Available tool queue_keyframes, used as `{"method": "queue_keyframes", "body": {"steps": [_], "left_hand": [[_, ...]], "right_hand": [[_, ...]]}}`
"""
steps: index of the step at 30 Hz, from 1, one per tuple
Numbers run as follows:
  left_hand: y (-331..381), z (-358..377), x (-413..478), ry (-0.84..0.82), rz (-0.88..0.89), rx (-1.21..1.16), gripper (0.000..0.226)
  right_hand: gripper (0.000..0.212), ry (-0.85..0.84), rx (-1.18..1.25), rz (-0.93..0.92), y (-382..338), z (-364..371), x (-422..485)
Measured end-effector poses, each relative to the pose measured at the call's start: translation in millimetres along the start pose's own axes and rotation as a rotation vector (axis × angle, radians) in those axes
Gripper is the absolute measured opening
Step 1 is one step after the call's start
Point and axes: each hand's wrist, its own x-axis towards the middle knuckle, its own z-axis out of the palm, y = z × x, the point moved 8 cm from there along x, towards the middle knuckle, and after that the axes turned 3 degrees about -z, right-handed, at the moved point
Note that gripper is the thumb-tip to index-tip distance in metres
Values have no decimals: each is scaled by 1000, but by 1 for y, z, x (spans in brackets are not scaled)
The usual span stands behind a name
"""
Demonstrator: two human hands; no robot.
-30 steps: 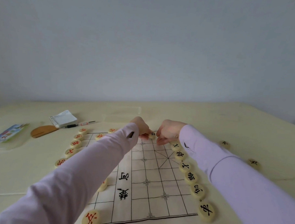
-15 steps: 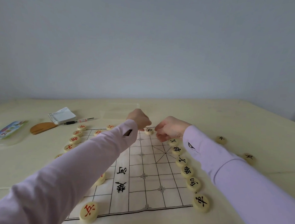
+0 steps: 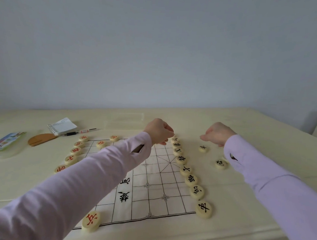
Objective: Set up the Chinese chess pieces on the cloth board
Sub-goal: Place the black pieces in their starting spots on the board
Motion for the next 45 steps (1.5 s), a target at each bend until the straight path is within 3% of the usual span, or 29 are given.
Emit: {"method": "queue_keyframes", "body": {"steps": [3, 6, 10, 16, 18, 22, 25, 27, 31, 35, 37, 41, 43, 45], "left_hand": [[5, 9, -2, -17, 13, 12, 15], [8, 16, -2, -33, 17, 17, 16], [8, 23, -1, -46, 18, 27, 15], [9, 33, 3, -66, 9, 46, 10], [12, 41, 5, -82, 6, 68, 12], [27, 60, 7, -135, 24, 157, 17], [38, 81, 10, -201, 48, 294, 25], [45, 96, 12, -250, 58, 363, 31], [57, 109, 9, -275, 171, 536, 38], [63, 122, 3, -367, 271, 516, 37], [66, 127, 0, -401, 299, 528, 33], [70, 129, 0, -336, 317, 531, 25], [70, 126, 2, -295, 309, 521, 23], [70, 124, 3, -272, 305, 520, 23]], "right_hand": [[29, 22, -233, 117, 30, -8, -3], [38, 22, -311, 189, 51, -10, -4], [25, -53, -196, 103, 57, 2, 6], [31, -171, 68, -72, 37, 16, 5], [32, -135, 125, -56, 40, 6, 5], [8, 0, -174, 97, 63, -31, -2], [20, -81, -374, 182, 75, -37, -18], [16, -122, -400, 210, 83, -36, -25], [11, -175, -81, 263, 97, -22, -24], [27, -228, 208, 230, 90, -11, -26], [30, -233, 238, 210, 88, -11, -27], [16, -50, -190, 157, 91, -39, -29], [27, -104, -344, 151, 92, -42, -38], [32, -245, -284, 187, 96, -34, -48]]}}
